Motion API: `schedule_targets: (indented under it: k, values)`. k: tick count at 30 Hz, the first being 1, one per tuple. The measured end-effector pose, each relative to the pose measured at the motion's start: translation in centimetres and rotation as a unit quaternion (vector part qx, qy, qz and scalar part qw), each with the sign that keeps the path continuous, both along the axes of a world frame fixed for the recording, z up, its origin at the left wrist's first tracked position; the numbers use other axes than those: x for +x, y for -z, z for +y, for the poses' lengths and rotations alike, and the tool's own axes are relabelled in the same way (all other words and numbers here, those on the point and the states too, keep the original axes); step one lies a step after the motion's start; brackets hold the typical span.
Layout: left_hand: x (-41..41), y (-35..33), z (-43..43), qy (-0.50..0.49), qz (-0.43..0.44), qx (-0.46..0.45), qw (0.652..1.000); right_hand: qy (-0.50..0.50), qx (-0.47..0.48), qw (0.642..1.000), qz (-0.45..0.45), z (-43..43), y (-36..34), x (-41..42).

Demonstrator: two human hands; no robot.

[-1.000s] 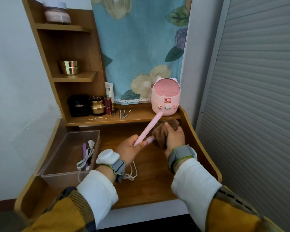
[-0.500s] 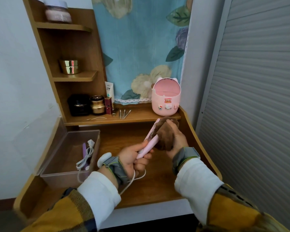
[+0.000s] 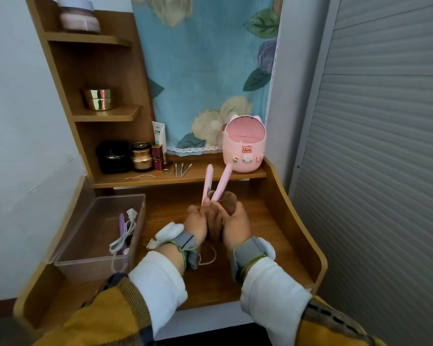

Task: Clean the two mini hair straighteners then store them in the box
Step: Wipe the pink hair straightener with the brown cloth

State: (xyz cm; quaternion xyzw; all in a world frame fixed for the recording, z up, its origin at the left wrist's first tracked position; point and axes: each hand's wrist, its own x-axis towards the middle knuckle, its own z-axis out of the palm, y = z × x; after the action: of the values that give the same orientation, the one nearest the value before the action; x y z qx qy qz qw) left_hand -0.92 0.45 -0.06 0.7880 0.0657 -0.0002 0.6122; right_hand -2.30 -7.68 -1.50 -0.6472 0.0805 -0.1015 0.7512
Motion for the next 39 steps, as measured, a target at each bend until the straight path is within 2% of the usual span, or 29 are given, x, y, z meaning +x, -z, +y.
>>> schedule_targets:
  k: [3, 7, 10, 11, 14, 16, 18, 20, 22, 23, 24, 27, 29, 31, 34, 35, 36, 37, 39]
  values:
    - [0.0, -0.3, 0.4, 0.009, 0.017, -0.077, 0.997, -0.028, -0.011, 1.000, -0.001, 0.1, 0.4, -0.5]
    - [-0.4, -0.6, 0.4, 0.060, 0.091, -0.236, 0.966, -0.036, -0.166, 0.985, -0.038, 0.1, 0.8, -1.0]
    - [-0.4, 0.2, 0.3, 0.088, 0.093, -0.264, 0.956, -0.016, -0.263, 0.963, -0.061, 0.7, 1.1, -1.0]
    - [-0.4, 0.3, 0.3, 0.098, 0.088, -0.264, 0.956, -0.024, -0.247, 0.967, -0.050, 0.9, 1.0, -1.2]
    - [-0.6, -0.1, 0.0, 0.157, 0.099, -0.309, 0.933, -0.044, -0.118, 0.992, -0.009, 0.5, 0.8, -1.0]
    - [-0.5, -0.1, -0.2, 0.165, 0.106, -0.290, 0.937, -0.032, -0.084, 0.996, -0.003, -0.2, 0.7, -0.9]
    - [-0.5, -0.4, -0.3, 0.125, 0.119, -0.210, 0.962, -0.027, -0.081, 0.996, -0.012, -0.6, 0.6, -0.6]
    - [-0.4, -1.0, 0.1, 0.083, 0.088, -0.054, 0.991, -0.030, -0.083, 0.996, -0.005, -0.8, 0.5, -0.8]
    - [-0.3, -1.3, 0.5, 0.035, 0.028, 0.093, 0.995, -0.047, -0.051, 0.998, 0.011, -0.9, 0.5, -0.9]
    - [-0.1, -1.2, 0.7, 0.028, 0.005, 0.095, 0.995, -0.069, -0.029, 0.997, 0.018, -1.0, 0.5, -1.0]
    - [-0.1, -1.2, 0.7, 0.037, 0.000, 0.055, 0.998, -0.092, -0.004, 0.995, 0.022, -1.1, 0.5, -1.2]
    - [-0.4, -0.5, 0.4, 0.039, 0.000, -0.125, 0.991, -0.115, 0.001, 0.993, 0.010, -1.6, 0.3, -1.4]
    - [-0.5, 0.2, -0.1, 0.033, -0.002, -0.190, 0.981, -0.088, -0.057, 0.994, -0.028, -1.8, 0.1, -1.5]
    - [-0.8, 0.6, -0.8, 0.048, -0.014, -0.206, 0.977, -0.051, -0.115, 0.991, -0.054, -1.7, 0.1, -1.4]
    - [-0.8, 0.7, -1.4, 0.071, -0.020, -0.264, 0.962, 0.054, -0.293, 0.952, -0.068, -1.6, 0.3, -1.0]
    - [-0.7, 0.6, -1.5, 0.063, -0.017, -0.270, 0.961, 0.078, -0.296, 0.949, -0.072, -1.6, 0.2, -1.0]
    - [-0.6, 0.5, -1.4, 0.050, -0.019, -0.255, 0.965, 0.087, -0.260, 0.959, -0.072, -1.7, 0.1, -1.0]
    - [-0.3, 0.3, -1.2, 0.043, -0.030, -0.196, 0.979, 0.082, -0.198, 0.974, -0.069, -1.7, -0.2, -1.2]
    - [0.2, 0.1, -0.7, 0.044, -0.066, -0.012, 0.997, 0.063, -0.104, 0.991, -0.053, -1.8, -0.3, -1.4]
